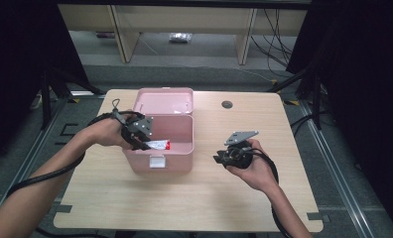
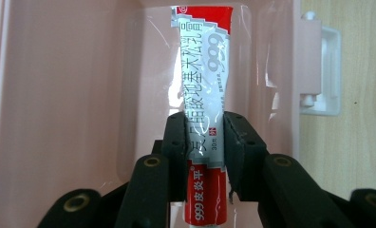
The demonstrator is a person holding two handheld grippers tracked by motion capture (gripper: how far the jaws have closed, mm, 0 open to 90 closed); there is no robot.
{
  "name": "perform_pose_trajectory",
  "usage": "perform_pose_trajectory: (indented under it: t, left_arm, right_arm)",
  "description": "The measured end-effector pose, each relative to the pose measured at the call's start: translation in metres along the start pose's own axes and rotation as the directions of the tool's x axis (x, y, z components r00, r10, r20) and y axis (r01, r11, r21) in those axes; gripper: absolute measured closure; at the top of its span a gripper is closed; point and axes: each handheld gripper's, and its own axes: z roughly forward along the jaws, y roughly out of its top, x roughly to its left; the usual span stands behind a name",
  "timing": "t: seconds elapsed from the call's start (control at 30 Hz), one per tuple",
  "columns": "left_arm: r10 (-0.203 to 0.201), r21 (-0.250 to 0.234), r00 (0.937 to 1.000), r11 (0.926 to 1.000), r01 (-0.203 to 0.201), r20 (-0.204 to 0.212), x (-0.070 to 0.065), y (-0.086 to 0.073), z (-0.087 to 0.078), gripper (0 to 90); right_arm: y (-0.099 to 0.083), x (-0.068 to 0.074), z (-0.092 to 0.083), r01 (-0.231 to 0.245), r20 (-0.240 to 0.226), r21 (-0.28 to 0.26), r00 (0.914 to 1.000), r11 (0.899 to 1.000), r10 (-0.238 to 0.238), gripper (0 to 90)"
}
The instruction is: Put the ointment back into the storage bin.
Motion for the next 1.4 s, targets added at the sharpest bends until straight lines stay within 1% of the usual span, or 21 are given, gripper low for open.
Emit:
perform_pose_trajectory:
  t: [0.03,0.17,0.23,0.27,0.33,0.37,0.43,0.5,0.53,0.63,0.67,0.7,0.77,0.8,0.87,1.0,1.03,1.2,1.27,1.3,1.4]
  left_arm:
    - [-0.019,-0.016,0.9998,0.9997,0.019,0.002,-0.001,0.0,0.002,71.7]
    - [-0.022,-0.014,0.9997,0.9997,0.022,0.008,-0.001,0.001,0.005,71.7]
    - [-0.017,-0.006,0.9998,0.9998,0.017,0.011,0.0,0.001,0.006,71.7]
    - [-0.016,-0.007,0.9998,0.9999,0.016,0.01,0.0,0.001,0.007,71.6]
    - [0.001,0.011,0.9999,0.9999,-0.002,0.012,0.001,0.002,0.008,71.7]
    - [-0.017,-0.003,0.9997,0.9998,0.017,0.017,0.0,0.003,0.01,71.6]
    - [-0.013,0.002,0.9997,0.9999,0.013,0.02,0.001,0.003,0.011,71.7]
    - [-0.015,0.004,0.9997,0.9999,0.015,0.021,0.001,0.003,0.012,71.7]
    - [0.009,0.025,0.9997,0.9997,-0.009,0.021,0.003,0.004,0.011,71.7]
    - [-0.012,0.013,0.9997,0.9998,0.012,0.022,0.003,0.003,0.014,71.6]
    - [-0.014,0.014,0.9996,0.9998,0.013,0.025,0.003,0.003,0.014,71.6]
    - [-0.021,0.01,0.9995,0.9997,0.021,0.023,0.002,0.003,0.016,71.7]
    - [0.005,0.034,0.9996,0.9994,-0.006,0.026,0.004,0.004,0.016,71.7]
    - [-0.025,0.013,0.9993,0.9996,0.025,0.027,0.003,0.004,0.018,71.6]
    - [0.005,0.039,0.9995,0.9992,-0.007,0.031,0.005,0.004,0.017,71.6]
    - [-0.029,0.024,0.999,0.9993,0.029,0.033,0.004,0.004,0.021,71.6]
    - [-0.028,0.029,0.999,0.9992,0.027,0.035,0.005,0.004,0.022,71.7]
    - [-0.03,0.034,0.9987,0.999,0.029,0.04,0.005,0.003,0.025,71.7]
    - [-0.007,0.058,0.9991,0.9983,0.005,0.041,0.007,0.003,0.025,71.6]
    - [-0.004,0.058,0.9991,0.9983,0.002,0.041,0.008,0.003,0.026,71.7]
    - [-0.027,0.046,0.9988,0.9986,0.025,0.041,0.007,0.003,0.028,71.7]
  right_arm:
    - [0.0,-0.001,-0.001,0.017,0.001,0.011,0.9999,1.0,-0.017,73.0]
    - [0.0,-0.002,0.0,0.022,0.008,-0.012,0.9997,1.0,-0.022,73.0]
    - [0.0,-0.001,-0.001,0.017,0.008,-0.009,0.9998,1.0,-0.017,73.0]
    - [0.0,-0.003,-0.002,0.037,0.01,0.005,0.9993,0.999,-0.037,73.0]
    - [0.0,-0.002,-0.002,0.011,0.004,0.01,0.9999,1.0,-0.011,72.9]
    - [0.0,-0.002,-0.002,0.011,0.003,0.011,0.9999,1.0,-0.011,72.9]
    - [-0.001,-0.003,0.0,0.033,0.007,-0.013,0.9994,0.999,-0.033,72.9]
    - [-0.001,-0.002,-0.002,0.027,0.003,0.008,0.9996,1.0,-0.027,72.8]
    - [-0.001,-0.002,-0.002,0.024,0.001,0.008,0.9997,1.0,-0.024,72.8]
    - [-0.001,-0.004,-0.002,0.04,0.002,0.003,0.9992,0.999,-0.04,72.9]
    - [-0.001,-0.002,-0.002,0.013,0.002,0.009,0.9999,1.0,-0.013,72.9]
    - [-0.001,-0.002,-0.002,0.017,0.005,0.009,0.9998,1.0,-0.017,72.9]
    - [-0.001,-0.002,-0.002,0.017,0.006,0.009,0.9998,1.0,-0.017,72.9]
    - [-0.001,-0.002,-0.003,0.015,0.006,0.009,0.9999,1.0,-0.015,72.9]
    - [0.0,-0.002,-0.003,0.011,0.005,0.01,0.9999,1.0,-0.011,72.9]
    - [0.0,-0.001,-0.003,0.0,0.003,0.013,1.0,1.0,0.0,72.8]
    - [-0.001,-0.002,-0.003,0.019,0.006,0.008,0.9998,1.0,-0.019,72.8]
    - [-0.001,-0.002,-0.003,0.008,0.005,0.01,1.0,1.0,-0.008,72.8]
    - [-0.001,-0.003,-0.003,0.033,0.006,0.005,0.9994,0.999,-0.033,72.8]
    - [-0.001,-0.002,-0.003,0.01,0.005,0.009,0.9999,1.0,-0.01,72.8]
    - [-0.002,-0.002,-0.003,0.012,0.004,0.01,0.9999,1.0,-0.012,72.8]
